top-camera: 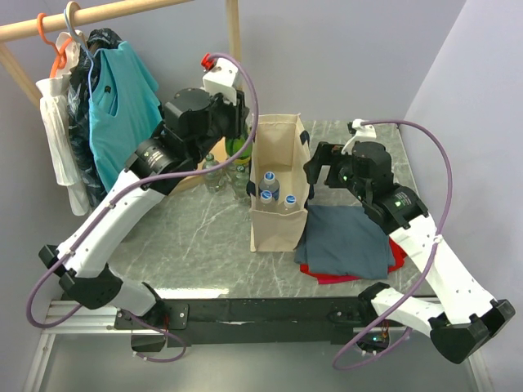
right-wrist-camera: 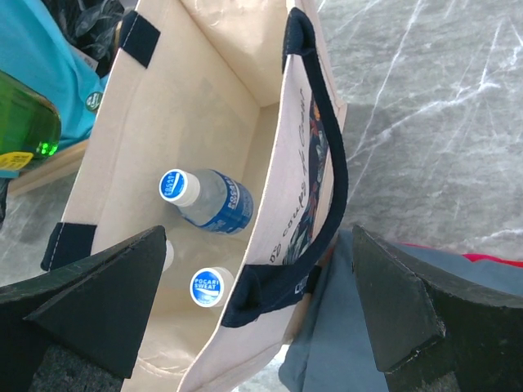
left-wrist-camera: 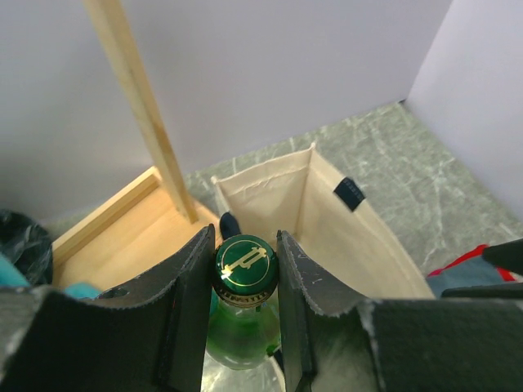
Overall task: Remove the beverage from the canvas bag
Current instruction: Place the drink at the center of the board.
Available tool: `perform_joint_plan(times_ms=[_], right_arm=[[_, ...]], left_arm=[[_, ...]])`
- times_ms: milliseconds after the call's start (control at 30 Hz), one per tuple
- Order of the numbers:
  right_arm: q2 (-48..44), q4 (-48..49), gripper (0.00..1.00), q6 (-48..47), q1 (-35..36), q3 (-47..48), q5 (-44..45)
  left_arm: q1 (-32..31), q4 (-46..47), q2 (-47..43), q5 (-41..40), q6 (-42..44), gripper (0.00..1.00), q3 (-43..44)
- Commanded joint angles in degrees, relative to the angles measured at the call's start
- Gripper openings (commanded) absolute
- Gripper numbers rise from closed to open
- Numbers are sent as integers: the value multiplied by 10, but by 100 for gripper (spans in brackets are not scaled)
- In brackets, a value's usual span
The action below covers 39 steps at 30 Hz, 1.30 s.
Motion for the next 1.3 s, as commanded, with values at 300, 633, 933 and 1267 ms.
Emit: perform_joint_plan(times_ms=[300, 633, 933, 1267], right_arm=[[10, 24, 100, 2, -5, 2, -17], [17, 23, 100, 1, -4, 7, -22], [21, 24, 100, -3, -4, 6, -22], [23, 26, 100, -4, -5, -3, -22]], left_arm=[[1, 122, -87, -81, 6, 1, -67], [2, 142, -127, -126, -2, 1, -156], [5, 210, -186, -155, -38, 1, -279], [10, 241, -199, -175, -56, 1, -338]])
